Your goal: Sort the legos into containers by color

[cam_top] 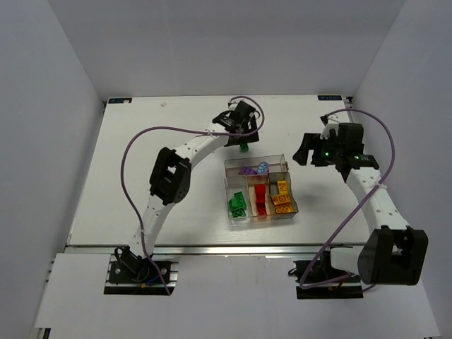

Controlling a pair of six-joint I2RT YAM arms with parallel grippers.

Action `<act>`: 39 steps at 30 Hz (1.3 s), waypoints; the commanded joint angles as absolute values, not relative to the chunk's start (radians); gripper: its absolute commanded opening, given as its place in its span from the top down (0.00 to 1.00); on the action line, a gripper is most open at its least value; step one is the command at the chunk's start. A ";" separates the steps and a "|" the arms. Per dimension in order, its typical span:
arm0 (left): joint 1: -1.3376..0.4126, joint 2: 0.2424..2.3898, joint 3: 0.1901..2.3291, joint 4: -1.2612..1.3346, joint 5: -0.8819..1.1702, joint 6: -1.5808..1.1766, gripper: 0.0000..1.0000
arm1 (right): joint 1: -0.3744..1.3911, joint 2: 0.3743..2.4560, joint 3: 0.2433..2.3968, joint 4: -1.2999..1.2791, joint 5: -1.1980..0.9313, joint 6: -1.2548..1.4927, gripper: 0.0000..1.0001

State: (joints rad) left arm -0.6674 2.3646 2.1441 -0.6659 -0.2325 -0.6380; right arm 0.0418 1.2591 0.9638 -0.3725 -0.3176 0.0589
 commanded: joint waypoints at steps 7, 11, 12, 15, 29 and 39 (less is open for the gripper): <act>-0.673 2.437 2.232 -0.779 -0.262 -0.785 0.11 | -0.044 1.175 0.960 -0.321 -0.459 0.081 0.17; -0.673 2.473 2.249 -0.769 -0.273 -0.778 0.12 | -0.061 1.163 0.948 -0.316 -0.491 0.081 0.17; -0.673 2.477 2.255 -0.770 -0.278 -0.775 0.12 | -0.066 1.163 0.948 -0.318 -0.492 0.081 0.17; -0.673 2.499 2.273 -0.776 -0.291 -0.765 0.18 | -0.074 1.158 0.945 -0.316 -0.500 0.081 0.18; -0.673 2.531 2.283 -0.834 -0.294 -0.687 0.66 | -0.109 1.140 0.937 -0.310 -0.532 0.094 0.18; -0.673 2.135 1.966 -0.636 -0.379 -0.487 1.00 | -0.127 1.103 0.902 -0.275 -0.606 0.054 0.54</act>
